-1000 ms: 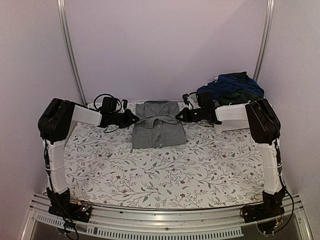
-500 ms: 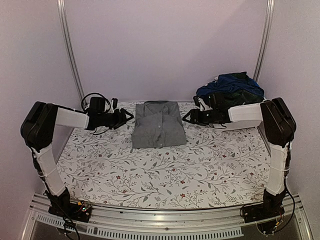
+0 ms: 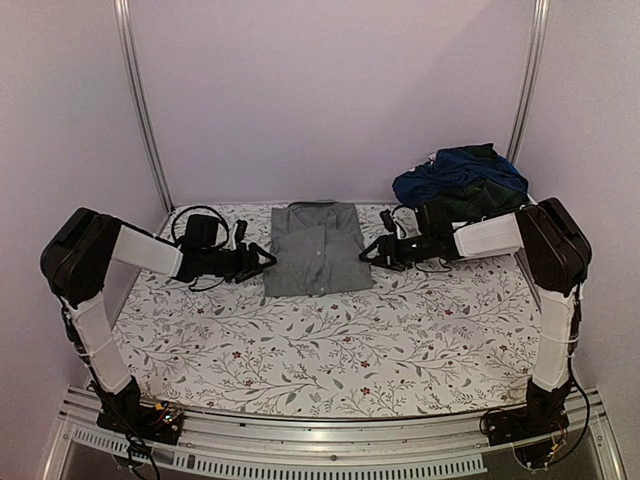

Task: Fold and stack the mixed laundry pile
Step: Smooth out the 2/3-rectangle-folded shirt at the center of the board.

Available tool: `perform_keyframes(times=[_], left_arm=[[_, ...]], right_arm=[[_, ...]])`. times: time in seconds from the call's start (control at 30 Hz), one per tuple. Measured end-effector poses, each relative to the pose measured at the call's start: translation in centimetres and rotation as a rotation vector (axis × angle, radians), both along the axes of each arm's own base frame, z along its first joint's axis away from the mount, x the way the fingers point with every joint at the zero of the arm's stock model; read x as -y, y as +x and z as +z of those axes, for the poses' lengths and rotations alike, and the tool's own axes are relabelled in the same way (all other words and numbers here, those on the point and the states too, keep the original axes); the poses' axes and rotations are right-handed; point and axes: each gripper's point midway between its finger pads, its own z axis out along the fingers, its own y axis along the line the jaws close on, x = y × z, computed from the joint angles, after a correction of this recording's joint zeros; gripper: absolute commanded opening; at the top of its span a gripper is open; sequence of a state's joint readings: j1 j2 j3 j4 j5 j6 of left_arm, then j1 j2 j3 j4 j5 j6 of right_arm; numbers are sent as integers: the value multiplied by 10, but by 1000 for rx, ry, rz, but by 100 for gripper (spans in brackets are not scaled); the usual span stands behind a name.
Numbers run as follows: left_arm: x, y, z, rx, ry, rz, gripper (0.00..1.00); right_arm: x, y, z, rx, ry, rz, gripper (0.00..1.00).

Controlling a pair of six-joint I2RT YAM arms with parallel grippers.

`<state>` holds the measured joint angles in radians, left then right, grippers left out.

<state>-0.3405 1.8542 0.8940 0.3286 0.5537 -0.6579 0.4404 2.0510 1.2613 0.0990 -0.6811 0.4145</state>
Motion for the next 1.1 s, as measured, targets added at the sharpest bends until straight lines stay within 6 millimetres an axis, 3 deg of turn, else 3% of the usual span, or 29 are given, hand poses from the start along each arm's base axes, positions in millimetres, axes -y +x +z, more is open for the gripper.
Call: perform_keyframes(times=[0.17,0.27,0.4,0.53,0.6,0.87,1.1], left_arm=[[8,-2,-4,2,-10,-21,58],[8,-2,-11,-12,-10,-22,46],[10,-3,-15,-22,-19,-27,23],[13,-4,-12,-17,-40,-39,6],[12,-8,-12,-22,-42,-40,0],[7,-51,-23,-88,-27,-65,0],[4,-86,-56,-194,9,-84,0]], right_arm=[[-5,4,-21,-50,-2,4,58],[-8,6,-31,-70,-2,8,51],[-9,3,-34,-98,6,14,29],[-9,-4,-36,-113,15,26,1],[-6,-11,-38,-130,12,30,0],[-1,-57,-40,-177,-5,70,0],[2,-96,-73,-257,-46,114,0]])
